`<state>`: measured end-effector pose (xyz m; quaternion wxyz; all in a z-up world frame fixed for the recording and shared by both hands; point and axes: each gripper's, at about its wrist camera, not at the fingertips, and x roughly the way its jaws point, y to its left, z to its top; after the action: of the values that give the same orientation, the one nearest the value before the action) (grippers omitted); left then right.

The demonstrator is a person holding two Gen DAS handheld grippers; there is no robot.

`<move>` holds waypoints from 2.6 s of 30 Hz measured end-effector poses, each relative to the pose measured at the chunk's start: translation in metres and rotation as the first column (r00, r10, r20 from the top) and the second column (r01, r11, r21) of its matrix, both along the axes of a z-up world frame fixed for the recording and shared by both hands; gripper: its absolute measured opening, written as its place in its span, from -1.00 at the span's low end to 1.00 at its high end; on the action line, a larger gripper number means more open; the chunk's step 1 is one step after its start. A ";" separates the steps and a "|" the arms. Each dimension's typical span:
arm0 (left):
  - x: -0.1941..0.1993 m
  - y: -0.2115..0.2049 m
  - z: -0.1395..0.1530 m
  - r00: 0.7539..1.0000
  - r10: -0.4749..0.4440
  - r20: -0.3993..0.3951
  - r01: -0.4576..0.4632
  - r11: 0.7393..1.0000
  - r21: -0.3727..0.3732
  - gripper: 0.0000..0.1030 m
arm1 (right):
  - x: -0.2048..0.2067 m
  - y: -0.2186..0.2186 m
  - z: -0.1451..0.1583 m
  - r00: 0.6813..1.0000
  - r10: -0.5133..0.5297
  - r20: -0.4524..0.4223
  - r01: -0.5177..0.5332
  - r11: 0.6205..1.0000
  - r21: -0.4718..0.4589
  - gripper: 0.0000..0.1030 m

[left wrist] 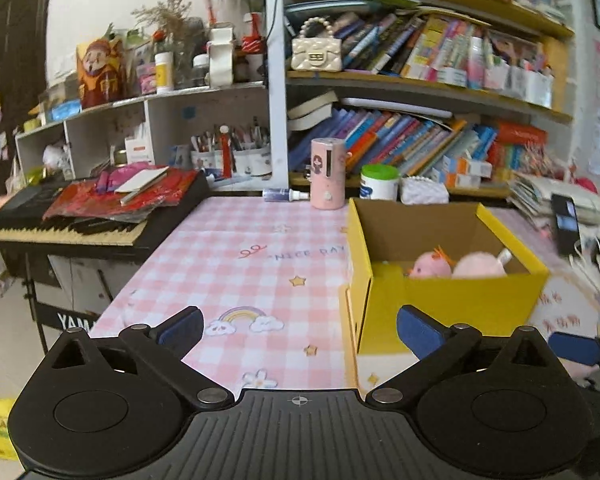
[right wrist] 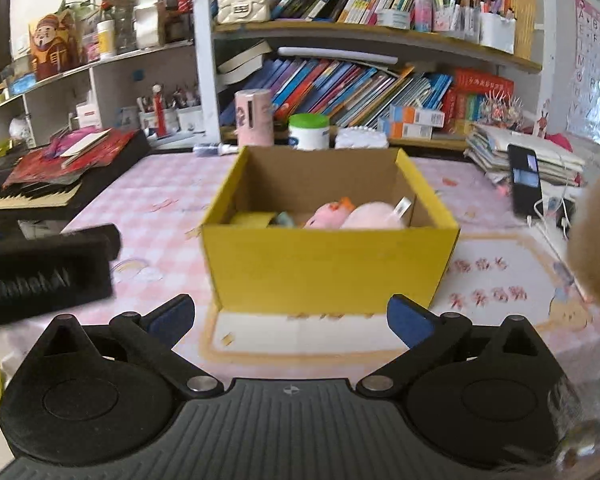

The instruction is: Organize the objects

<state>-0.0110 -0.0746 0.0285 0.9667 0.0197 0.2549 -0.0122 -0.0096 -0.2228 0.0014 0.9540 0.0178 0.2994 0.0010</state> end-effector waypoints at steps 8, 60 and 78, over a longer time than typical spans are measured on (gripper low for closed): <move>-0.023 0.009 -0.002 0.999 -0.040 -0.013 0.040 0.999 -0.006 1.00 | -0.032 0.025 0.000 1.000 -0.006 -0.008 0.006 1.000 0.013 1.00; -0.021 0.026 -0.024 0.986 -0.013 -0.167 0.007 0.999 -0.039 1.00 | -0.046 0.049 -0.012 0.997 -0.006 -0.073 0.004 1.000 -0.029 1.00; -0.021 0.023 -0.024 0.985 -0.012 -0.174 0.007 1.000 -0.030 1.00 | -0.045 0.048 -0.013 0.997 -0.004 -0.079 0.003 1.000 -0.023 1.00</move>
<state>-0.0316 -0.0512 0.0046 0.9409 0.0055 0.3379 -0.0221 -0.0550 -0.1752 -0.0113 0.9415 0.0076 0.3369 -0.0047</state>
